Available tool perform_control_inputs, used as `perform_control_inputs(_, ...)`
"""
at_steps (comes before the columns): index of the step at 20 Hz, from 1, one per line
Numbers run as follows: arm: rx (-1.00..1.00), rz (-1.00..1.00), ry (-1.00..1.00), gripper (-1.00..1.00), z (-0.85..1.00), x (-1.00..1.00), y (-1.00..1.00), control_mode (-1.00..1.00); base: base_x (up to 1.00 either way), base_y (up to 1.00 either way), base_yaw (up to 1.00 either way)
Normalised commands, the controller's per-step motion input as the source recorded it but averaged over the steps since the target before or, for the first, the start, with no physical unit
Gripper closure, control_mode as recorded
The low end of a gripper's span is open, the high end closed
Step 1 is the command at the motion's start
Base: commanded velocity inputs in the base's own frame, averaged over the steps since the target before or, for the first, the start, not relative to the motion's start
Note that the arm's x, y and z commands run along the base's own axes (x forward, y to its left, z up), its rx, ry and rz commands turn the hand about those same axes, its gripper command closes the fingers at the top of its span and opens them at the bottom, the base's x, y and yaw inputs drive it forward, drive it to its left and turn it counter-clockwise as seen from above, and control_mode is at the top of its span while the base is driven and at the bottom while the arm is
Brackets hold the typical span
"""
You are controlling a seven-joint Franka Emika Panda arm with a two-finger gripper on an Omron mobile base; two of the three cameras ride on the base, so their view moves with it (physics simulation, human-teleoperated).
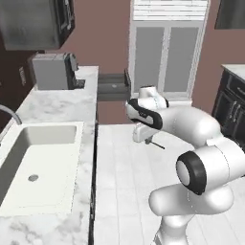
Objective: Organize the utensils by type. Pick up the wooden spoons from the counter and place them in the open cabinet. Then pick up the metallic utensils from the counter and place them in the open drawer.
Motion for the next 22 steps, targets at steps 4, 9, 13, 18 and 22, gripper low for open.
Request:
perform_control_inputs(4, 0.00, 0.00, 0.00, 1.00, 0.00, 0.00, 0.00, 1.00, 0.05, -0.15, -0.92)
perform_control_inputs(9, 0.00, 0.00, 0.00, 1.00, 0.00, 0.00, 0.00, 1.00, 0.06, -0.13, -0.92)
perform_control_inputs(13, 0.00, 0.00, 0.00, 1.00, 0.00, 0.00, 0.00, 1.00, 0.25, 0.36, -0.76)
perform_control_inputs(18, 0.00, 0.00, 0.00, 1.00, 0.00, 0.00, 0.00, 1.00, 0.44, 0.74, -0.35)
perform_control_inputs(22, 0.00, 0.00, 0.00, 1.00, 0.00, 0.00, 0.00, 1.00, 0.66, 0.59, 0.01)
